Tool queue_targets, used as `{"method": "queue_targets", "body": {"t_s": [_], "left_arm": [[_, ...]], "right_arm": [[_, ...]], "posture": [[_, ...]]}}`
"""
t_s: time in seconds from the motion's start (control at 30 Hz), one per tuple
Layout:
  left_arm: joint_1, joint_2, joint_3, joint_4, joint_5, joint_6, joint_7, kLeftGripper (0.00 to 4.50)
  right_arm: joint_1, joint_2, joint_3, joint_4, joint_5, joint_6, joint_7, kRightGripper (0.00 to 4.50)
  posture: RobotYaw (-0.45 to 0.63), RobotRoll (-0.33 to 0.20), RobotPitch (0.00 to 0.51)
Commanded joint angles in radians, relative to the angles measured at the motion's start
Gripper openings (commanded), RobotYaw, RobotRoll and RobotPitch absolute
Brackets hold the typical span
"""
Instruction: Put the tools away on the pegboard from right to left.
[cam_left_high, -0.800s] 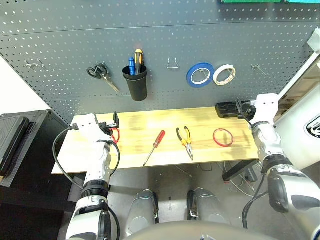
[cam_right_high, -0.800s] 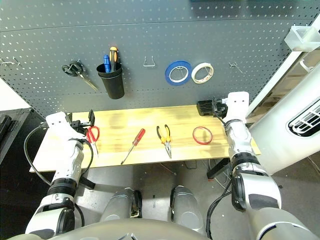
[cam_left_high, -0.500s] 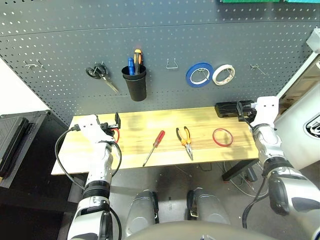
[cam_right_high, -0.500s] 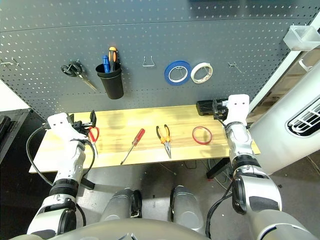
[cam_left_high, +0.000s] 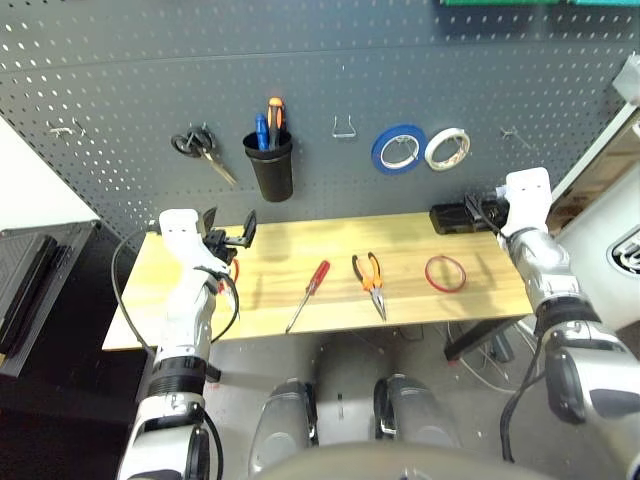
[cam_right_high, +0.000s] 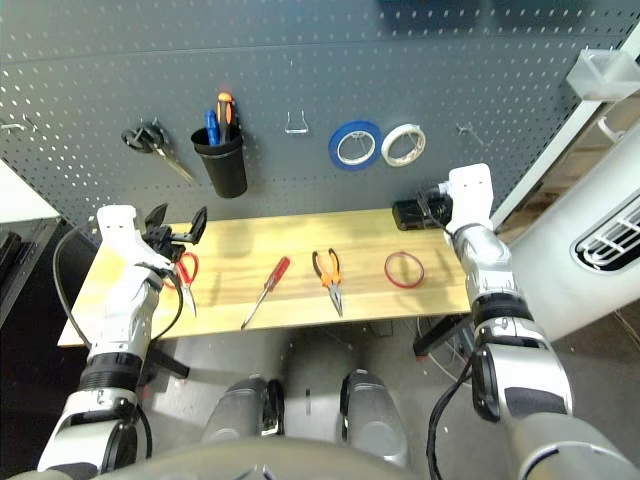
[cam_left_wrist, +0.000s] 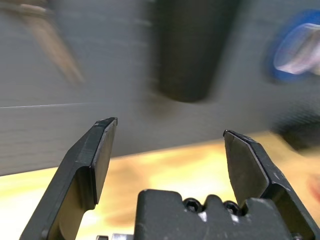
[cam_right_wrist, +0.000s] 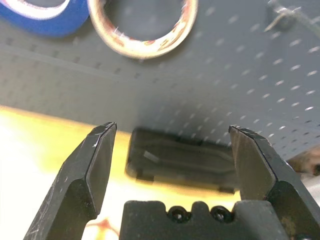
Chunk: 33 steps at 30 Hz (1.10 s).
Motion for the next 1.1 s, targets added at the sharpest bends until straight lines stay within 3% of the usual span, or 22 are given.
{"method": "queue_targets", "body": {"t_s": [0.03, 0.3, 0.5, 0.77, 1.1], "left_arm": [[0.03, 0.04, -0.039, -0.126, -0.058, 0.116, -0.099, 4.43], [0.074, 0.177, -0.129, -0.356, -0.142, 0.322, -0.278, 4.43], [0.059, 0.202, -0.186, -0.338, -0.09, 0.285, -0.334, 4.43], [0.034, 0.234, -0.292, -0.283, 0.015, 0.236, -0.388, 4.43], [0.032, 0.224, -0.316, -0.262, 0.046, 0.22, -0.396, 4.43]], "right_arm": [[0.004, -0.021, 0.054, -0.109, 0.014, 0.217, 0.115, 4.5], [-0.051, -0.024, 0.114, -0.195, 0.004, 0.592, 0.15, 4.5], [-0.07, -0.019, 0.158, -0.148, -0.009, 0.687, 0.175, 4.5], [-0.116, 0.025, 0.201, -0.016, -0.028, 0.682, 0.173, 4.5], [-0.202, 0.105, 0.211, 0.235, -0.071, 0.571, 0.132, 4.5]], "posture": [[-0.08, 0.0, 0.0], [-0.08, 0.0, 0.07], [-0.09, 0.0, 0.103], [-0.11, 0.0, 0.13], [-0.09, 0.0, 0.108]]}}
